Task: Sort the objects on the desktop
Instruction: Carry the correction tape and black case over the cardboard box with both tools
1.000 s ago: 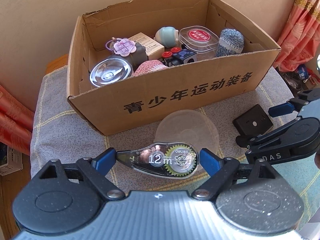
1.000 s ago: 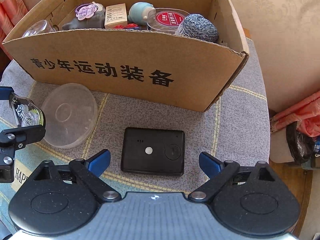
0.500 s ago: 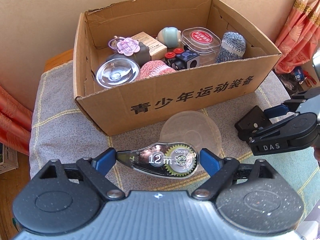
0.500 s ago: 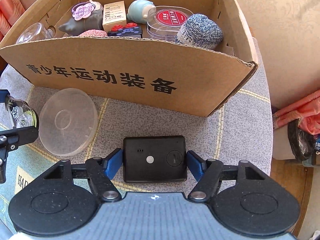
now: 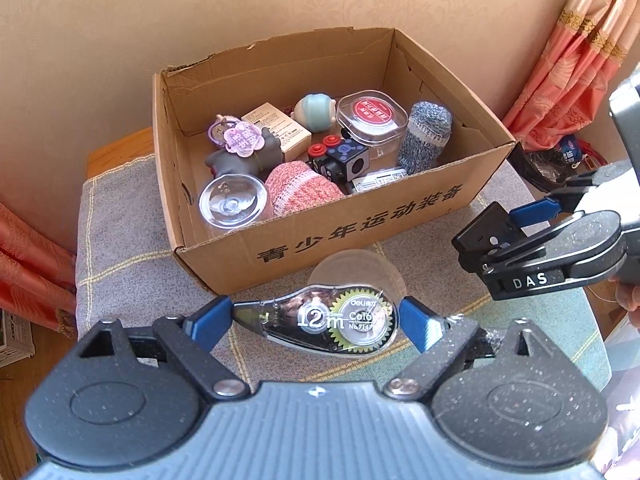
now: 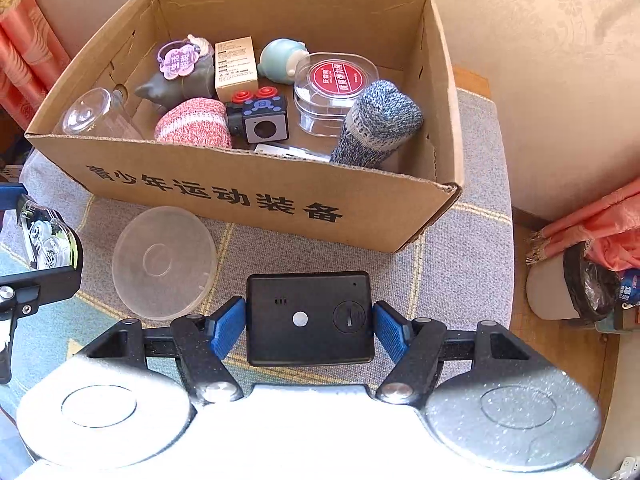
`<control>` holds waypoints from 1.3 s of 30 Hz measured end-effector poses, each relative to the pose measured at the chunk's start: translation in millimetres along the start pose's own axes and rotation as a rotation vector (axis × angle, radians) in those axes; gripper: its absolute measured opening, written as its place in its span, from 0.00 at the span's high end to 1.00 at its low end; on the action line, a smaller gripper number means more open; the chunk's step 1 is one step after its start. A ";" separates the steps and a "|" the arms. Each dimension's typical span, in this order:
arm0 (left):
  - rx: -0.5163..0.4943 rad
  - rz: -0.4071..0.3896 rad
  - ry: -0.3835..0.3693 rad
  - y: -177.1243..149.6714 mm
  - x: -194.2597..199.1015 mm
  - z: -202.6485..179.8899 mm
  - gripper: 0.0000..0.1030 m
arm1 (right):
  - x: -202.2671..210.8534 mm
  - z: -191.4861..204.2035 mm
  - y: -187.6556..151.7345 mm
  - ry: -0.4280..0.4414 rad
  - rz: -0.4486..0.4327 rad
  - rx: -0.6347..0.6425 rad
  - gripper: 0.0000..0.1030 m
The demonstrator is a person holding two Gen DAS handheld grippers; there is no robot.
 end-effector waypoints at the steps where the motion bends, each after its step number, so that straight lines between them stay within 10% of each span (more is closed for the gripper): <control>1: 0.001 -0.003 -0.003 2.4 5.1 1.0 0.13 | 5.7 1.1 3.0 -0.002 -0.005 -0.001 0.28; 19: 0.006 -0.062 -0.001 50.6 58.4 23.7 0.13 | 91.5 25.4 54.4 -0.002 -0.101 0.014 0.28; 39: 0.022 -0.077 0.023 72.9 57.8 36.8 0.13 | 76.1 39.1 113.3 0.017 -0.114 0.112 0.28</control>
Point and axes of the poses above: each gripper's, at about its wrist camera, not at the fingertips, and x roughly against the way its jaws point, z to its left, y to its top, the point moved 7 cm from there along -x, roughly the way its jaws point, and after that the axes turned 15 degrees about y, right-handed, at the moved point
